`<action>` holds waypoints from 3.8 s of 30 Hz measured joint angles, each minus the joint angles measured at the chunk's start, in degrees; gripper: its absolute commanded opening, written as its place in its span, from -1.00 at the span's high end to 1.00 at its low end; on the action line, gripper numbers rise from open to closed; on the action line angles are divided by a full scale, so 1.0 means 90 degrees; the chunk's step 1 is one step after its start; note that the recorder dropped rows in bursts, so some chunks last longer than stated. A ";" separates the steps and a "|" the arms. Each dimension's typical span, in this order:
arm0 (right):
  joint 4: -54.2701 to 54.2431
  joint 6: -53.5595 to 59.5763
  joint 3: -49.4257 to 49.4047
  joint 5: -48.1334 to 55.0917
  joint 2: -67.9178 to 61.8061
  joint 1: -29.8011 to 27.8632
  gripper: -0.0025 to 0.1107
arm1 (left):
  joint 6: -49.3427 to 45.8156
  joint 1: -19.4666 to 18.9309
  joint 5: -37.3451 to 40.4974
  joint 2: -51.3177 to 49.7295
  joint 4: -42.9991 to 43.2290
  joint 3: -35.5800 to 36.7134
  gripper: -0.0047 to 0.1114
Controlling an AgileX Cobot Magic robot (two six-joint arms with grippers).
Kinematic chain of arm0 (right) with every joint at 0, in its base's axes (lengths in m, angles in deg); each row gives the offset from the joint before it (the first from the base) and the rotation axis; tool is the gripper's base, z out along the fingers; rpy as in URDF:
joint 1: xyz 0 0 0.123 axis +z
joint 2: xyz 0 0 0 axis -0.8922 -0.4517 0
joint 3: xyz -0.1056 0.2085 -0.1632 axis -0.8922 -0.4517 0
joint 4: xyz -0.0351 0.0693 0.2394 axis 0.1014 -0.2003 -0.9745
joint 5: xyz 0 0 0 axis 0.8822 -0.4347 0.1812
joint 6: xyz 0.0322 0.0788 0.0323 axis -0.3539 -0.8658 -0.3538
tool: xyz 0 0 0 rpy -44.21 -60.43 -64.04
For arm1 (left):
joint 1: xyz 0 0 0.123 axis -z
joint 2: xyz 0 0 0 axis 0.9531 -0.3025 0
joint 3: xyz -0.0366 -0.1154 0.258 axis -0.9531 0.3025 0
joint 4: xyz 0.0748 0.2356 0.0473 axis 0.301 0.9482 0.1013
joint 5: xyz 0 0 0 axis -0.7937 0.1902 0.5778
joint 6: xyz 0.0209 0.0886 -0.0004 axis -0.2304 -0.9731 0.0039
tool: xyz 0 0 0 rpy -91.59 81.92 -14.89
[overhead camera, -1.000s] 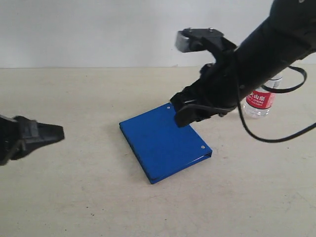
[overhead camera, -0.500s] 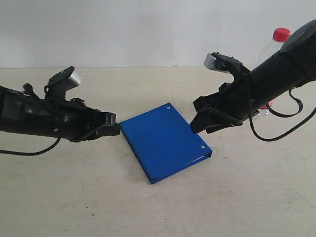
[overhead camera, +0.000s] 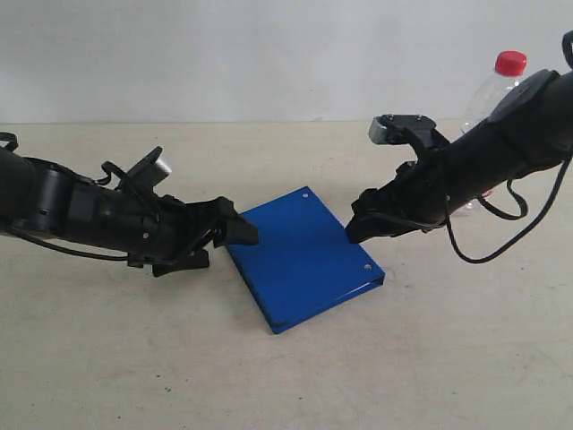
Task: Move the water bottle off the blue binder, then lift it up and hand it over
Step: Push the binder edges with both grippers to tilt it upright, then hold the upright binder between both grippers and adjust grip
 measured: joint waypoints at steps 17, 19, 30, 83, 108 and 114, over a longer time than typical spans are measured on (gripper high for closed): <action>-0.0327 0.0055 0.0881 0.1652 -0.1040 0.0000 -0.08 | -0.0137 0.0000 0.2153 -0.0509 0.0018 -0.0863 -0.51; -0.0321 0.0043 0.0881 0.1664 -0.1040 0.0000 -0.08 | -0.0197 0.0000 0.2285 -0.0509 0.0018 -0.0908 -0.51; -0.0346 0.0630 0.0881 0.1873 -0.1049 0.0000 -0.08 | 0.0025 0.0000 0.1434 -0.0700 0.0797 -0.0921 0.62; -0.2607 0.3537 0.0881 0.3680 -0.1109 0.0001 0.96 | -0.1901 -0.1216 0.4138 -0.0364 0.1783 -0.0483 0.65; -0.2503 0.3587 0.0881 0.3591 -0.1115 -0.0013 -0.20 | -0.1814 -0.1179 0.3841 -0.0340 0.1821 -0.0483 0.84; -0.2474 0.3319 0.0881 0.3363 -0.1115 -0.0002 -0.11 | -0.2226 -0.1180 0.4137 -0.0340 0.1724 -0.0483 0.84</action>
